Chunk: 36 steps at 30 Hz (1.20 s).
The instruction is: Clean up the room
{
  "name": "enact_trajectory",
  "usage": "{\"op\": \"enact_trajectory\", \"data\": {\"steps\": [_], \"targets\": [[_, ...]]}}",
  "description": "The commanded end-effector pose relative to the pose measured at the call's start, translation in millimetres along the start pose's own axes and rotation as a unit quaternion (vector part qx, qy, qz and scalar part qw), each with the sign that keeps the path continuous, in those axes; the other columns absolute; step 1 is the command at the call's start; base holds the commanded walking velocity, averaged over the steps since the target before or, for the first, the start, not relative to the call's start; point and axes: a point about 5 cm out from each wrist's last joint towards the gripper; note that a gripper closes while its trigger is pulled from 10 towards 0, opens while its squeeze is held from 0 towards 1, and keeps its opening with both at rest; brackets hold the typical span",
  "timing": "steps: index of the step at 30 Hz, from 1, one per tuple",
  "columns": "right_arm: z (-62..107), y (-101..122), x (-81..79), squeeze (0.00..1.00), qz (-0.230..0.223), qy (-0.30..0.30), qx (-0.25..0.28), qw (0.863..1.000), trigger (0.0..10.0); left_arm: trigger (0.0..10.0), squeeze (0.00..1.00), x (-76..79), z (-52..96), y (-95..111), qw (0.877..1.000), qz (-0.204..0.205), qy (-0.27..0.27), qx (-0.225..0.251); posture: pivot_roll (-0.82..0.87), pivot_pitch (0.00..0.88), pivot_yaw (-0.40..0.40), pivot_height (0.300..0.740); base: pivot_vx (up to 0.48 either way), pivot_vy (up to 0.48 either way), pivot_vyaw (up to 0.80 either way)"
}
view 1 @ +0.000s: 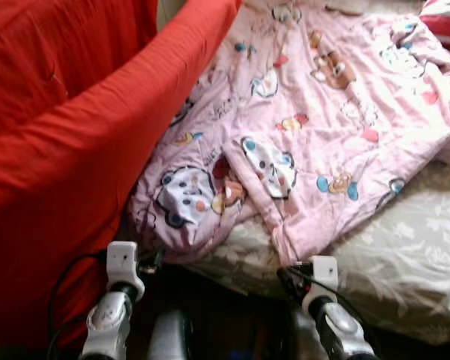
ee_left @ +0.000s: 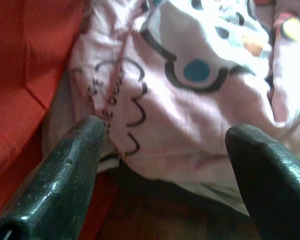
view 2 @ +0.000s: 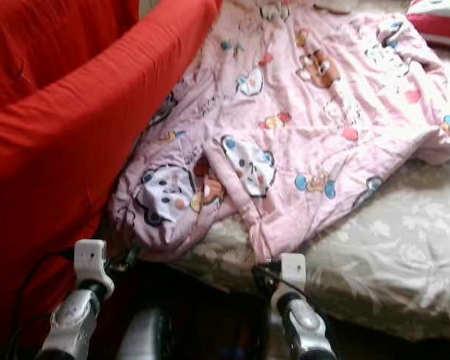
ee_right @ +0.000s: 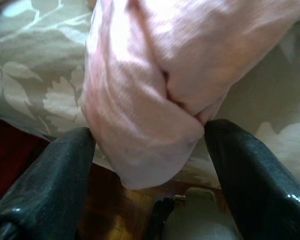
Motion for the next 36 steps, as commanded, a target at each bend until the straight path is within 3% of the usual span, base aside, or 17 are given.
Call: {"op": "enact_trajectory", "data": {"steps": [1, 12, 13, 14, 15, 16, 25, 26, 34, 35, 36], "targets": [[1.0, -7.4, -4.4, 0.00, 0.000, 0.005, -0.019, 1.000, 10.0, 10.0, 0.00, -4.8, 6.9, -5.9, 1.000, 0.000, 0.008, -0.009, 0.08, 0.278, 0.031, 0.610, 0.000, 0.000, 0.00], [0.9, -8.8, -4.0, 0.00, 0.017, 0.000, -0.029, 0.999, 10.0, 10.0, 0.00, -6.2, 16.8, -7.9, 1.000, 0.001, 0.015, -0.001, 0.10, 0.325, 0.019, 0.610, 0.000, 0.000, 0.00], [1.9, -9.8, -0.9, 0.00, 0.020, -0.010, -0.031, 0.999, 6.5, 10.0, 0.00, -6.1, 18.0, -8.1, 1.000, 0.001, 0.016, 0.000, 0.10, 0.338, 0.015, 0.610, 0.000, 0.000, 0.00], [1.9, -9.8, -0.9, 0.00, 0.020, -0.010, -0.031, 0.999, 6.5, 10.0, 0.00, -6.1, 18.0, -8.1, 1.000, 0.001, 0.016, 0.000, 0.10, 0.338, 0.015, 0.610, 0.000, 0.000, 0.00], [2.8, -10.9, 1.2, 0.00, 0.020, -0.014, -0.033, 0.999, 3.2, 10.0, 0.00, -5.8, 19.2, -8.3, 1.000, 0.002, 0.016, 0.000, 0.10, 0.345, 0.012, 0.610, 0.000, 0.000, 0.00], [4.0, -12.4, 3.3, 0.00, 0.019, -0.015, -0.034, 0.999, 1.5, 10.0, 0.00, -5.5, 20.6, -8.6, 1.000, 0.002, 0.017, 0.001, 0.10, 0.349, 0.011, 0.610, 0.000, 0.000, 0.00], [12.6, -21.6, 19.9, 0.00, 0.021, -0.027, -0.050, 0.998, 1.1, 10.0, 0.00, -5.1, 24.2, -7.4, 1.000, 0.004, 0.021, 0.004, 0.10, 0.353, 0.006, 0.610, 0.000, 0.000, 0.00], [12.9, -21.8, 20.6, 0.00, 0.022, -0.027, -0.050, 0.998, 0.1, 10.0, 0.00, -5.1, 24.3, -7.0, 1.000, 0.003, 0.022, 0.005, 0.10, 0.354, 0.006, 0.610, 0.000, 0.000, 0.00], [13.6, -22.5, 21.7, 0.00, 0.020, -0.027, -0.050, 0.998, 0.0, 10.0, 0.00, -5.6, 26.6, -8.2, 1.000, 0.003, 0.026, 0.002, 0.11, 0.348, 0.005, 0.610, 0.000, 0.000, 0.00], [12.9, -22.6, 19.2, 0.00, 0.020, -0.025, -0.050, 0.998, 1.2, 10.0, 0.00, -5.7, 27.0, -8.4, 1.000, 0.002, 0.026, 0.001, 0.11, 0.345, 0.005, 0.610, 0.000, 0.000, 0.00], [12.1, -22.7, 16.6, 0.00, 0.021, -0.023, -0.051, 0.998, 3.6, 10.0, 0.00, -5.8, 27.2, -8.6, 1.000, 0.002, 0.026, 0.001, 0.11, 0.344, 0.004, 0.610, 0.000, 0.000, 0.00]]}}
Point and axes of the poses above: a point about 5 cm out from each wrist's last joint towards the gripper, its own z axis pointing back from the gripper into the wrist, its own y axis along the axis of the wrist's last joint, x = y × z, and after that the axes turned 5 degrees about z, right-handed
